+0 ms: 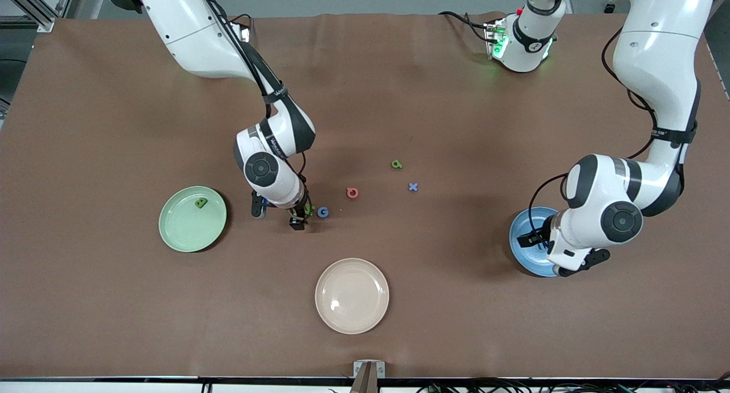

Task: Sort upper and lower case letters into plates
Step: 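Carry the green n to the blue plate while the right gripper reaches M, then release the n with the left gripper while the right gripper grasps M, then drop the green M in the green plate while the left gripper grasps x, then drop the blue x in the blue plate while the right gripper grasps c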

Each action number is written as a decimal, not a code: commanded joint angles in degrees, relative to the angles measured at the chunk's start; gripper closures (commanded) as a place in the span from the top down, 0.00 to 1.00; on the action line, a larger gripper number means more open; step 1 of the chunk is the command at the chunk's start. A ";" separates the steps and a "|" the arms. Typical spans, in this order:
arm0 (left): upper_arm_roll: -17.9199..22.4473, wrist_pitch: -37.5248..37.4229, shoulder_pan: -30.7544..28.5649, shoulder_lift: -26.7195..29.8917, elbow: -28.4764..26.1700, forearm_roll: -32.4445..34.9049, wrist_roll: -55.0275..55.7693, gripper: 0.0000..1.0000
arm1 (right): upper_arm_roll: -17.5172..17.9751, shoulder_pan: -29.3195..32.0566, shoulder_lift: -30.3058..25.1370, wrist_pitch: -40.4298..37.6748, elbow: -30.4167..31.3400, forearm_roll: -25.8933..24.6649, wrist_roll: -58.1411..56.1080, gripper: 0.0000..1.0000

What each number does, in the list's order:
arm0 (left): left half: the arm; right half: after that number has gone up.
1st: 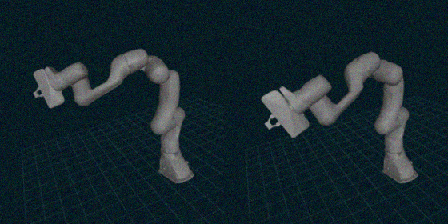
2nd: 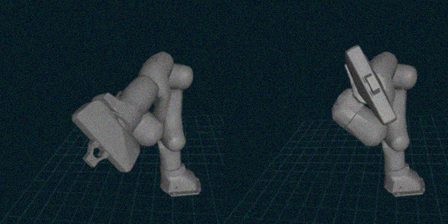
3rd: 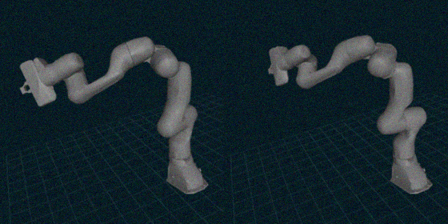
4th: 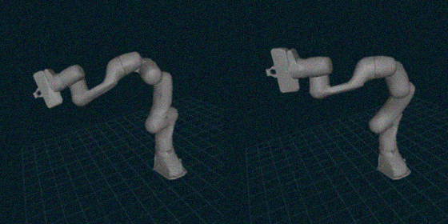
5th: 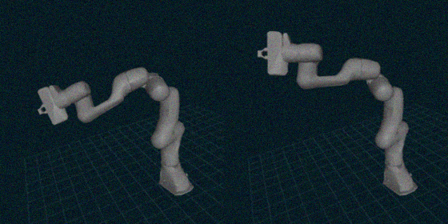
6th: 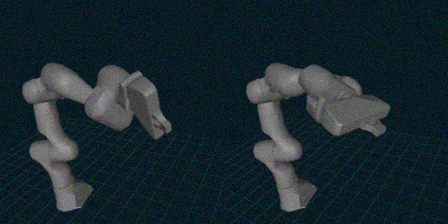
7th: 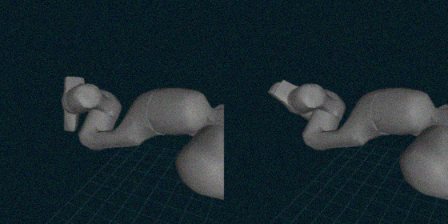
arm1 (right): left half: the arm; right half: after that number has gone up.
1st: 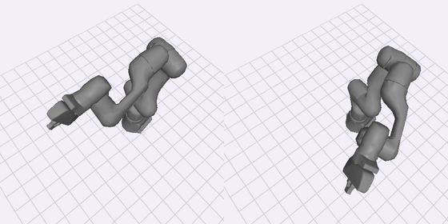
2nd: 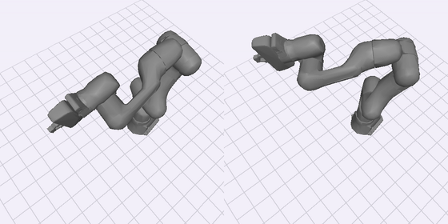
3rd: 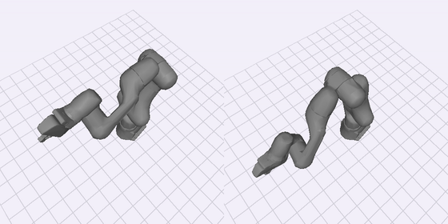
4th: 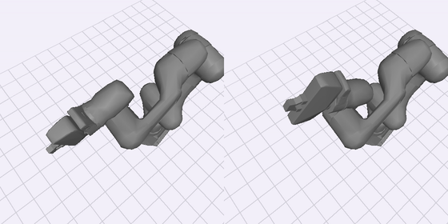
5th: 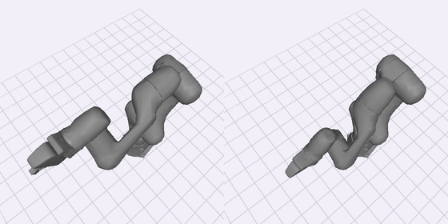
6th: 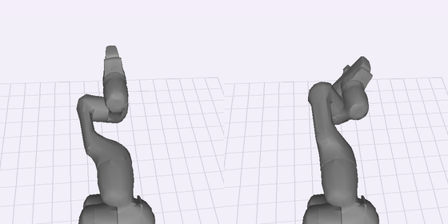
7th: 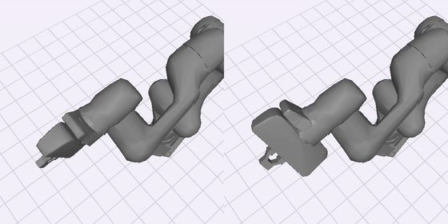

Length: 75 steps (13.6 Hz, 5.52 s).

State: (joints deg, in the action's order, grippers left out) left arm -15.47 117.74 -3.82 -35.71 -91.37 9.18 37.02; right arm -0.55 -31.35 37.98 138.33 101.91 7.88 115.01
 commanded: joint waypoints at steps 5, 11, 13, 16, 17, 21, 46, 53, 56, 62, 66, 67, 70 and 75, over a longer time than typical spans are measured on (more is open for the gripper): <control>-11.41 -4.54 0.92 2.48 -1.35 0.31 19.91 1.00 | -1.03 -2.13 1.39 0.09 -0.93 -3.40 2.58 0.70; -12.13 6.43 8.99 0.47 -6.36 0.93 32.13 0.97 | -1.03 -1.87 1.48 1.50 -0.84 -4.71 2.41 0.05; -12.13 10.12 10.67 -0.94 -7.50 3.46 35.65 0.96 | -1.03 -0.91 0.96 0.98 -1.01 -5.24 -0.12 0.00; -12.13 13.73 11.47 -2.35 -9.96 7.42 39.17 0.90 | -0.94 3.83 -1.58 -1.64 -0.93 -5.07 -14.41 0.00; -12.13 15.31 11.55 -2.70 -11.44 7.52 40.14 0.88 | -0.85 5.85 -2.81 -3.40 -1.01 -4.81 -19.08 0.00; -12.13 20.76 14.01 -1.74 -16.29 7.78 46.28 0.83 | -0.68 12.35 -9.49 -10.88 0.82 -4.37 -36.40 0.00; -11.52 26.14 14.47 1.69 -20.43 21.75 57.64 0.01 | -0.50 24.06 -12.76 6.77 19.82 1.26 -66.50 0.78; -11.52 25.96 12.26 0.91 -18.58 23.07 58.25 0.29 | -0.06 22.40 -13.55 -9.46 10.08 1.87 -61.69 1.00; -11.52 25.96 12.17 0.64 -19.02 22.99 58.43 0.40 | 0.11 15.99 -13.29 -8.52 7.61 2.75 -50.37 1.00; -11.52 25.96 12.17 0.20 -18.93 22.90 58.43 0.65 | -0.24 5.27 -4.96 -1.57 1.03 1.70 -28.30 1.00; -11.43 25.96 12.26 -0.77 -18.93 22.90 59.22 0.73 | -0.59 1.74 0.50 -1.57 -3.99 -1.02 -20.73 1.00; -11.43 25.96 12.26 -1.12 -18.93 22.90 59.14 0.74 | -0.50 1.13 1.21 -1.66 -4.96 -1.90 -18.88 1.00; -11.43 25.96 12.35 -2.08 -18.93 22.99 59.14 0.72 | -0.50 -0.72 2.36 -1.84 -6.20 -2.26 -15.79 1.00; -11.43 25.96 12.17 -2.26 -19.19 22.99 59.14 0.34 | -0.68 -3.36 3.15 -1.58 -6.20 -4.71 -11.84 0.97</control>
State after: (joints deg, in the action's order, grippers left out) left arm -26.84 143.47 8.44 -38.18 -110.27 30.88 94.55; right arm -0.45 -33.73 40.39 137.15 96.66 4.92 100.86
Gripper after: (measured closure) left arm 0.432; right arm 0.004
